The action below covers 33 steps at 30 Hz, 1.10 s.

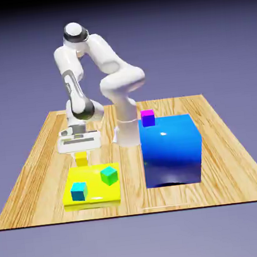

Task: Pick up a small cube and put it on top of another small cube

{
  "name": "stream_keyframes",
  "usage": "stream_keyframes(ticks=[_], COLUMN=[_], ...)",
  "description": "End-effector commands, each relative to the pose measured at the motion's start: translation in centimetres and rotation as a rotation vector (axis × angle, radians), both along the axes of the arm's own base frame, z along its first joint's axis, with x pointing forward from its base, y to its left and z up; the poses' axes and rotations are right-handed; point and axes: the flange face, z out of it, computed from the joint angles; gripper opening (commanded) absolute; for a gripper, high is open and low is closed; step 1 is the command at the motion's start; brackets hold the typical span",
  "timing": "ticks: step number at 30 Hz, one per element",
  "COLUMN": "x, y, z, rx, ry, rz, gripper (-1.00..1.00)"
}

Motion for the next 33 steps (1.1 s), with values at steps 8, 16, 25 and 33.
stream_keyframes(ticks=[8,16,25,33], x=[3.5,9.8,18.1,24.6], y=[-5.5,-8.3,-5.7,-0.1], z=[6.3,13.4,17.2,15.6], rx=[-0.197,-0.378,-0.409,-0.245], ry=[-0.085,-0.1,-0.042,0.007], rz=[0.231,0.624,1.14,1.605], gripper=[-1.0,-1.0,-1.0,-1.0])
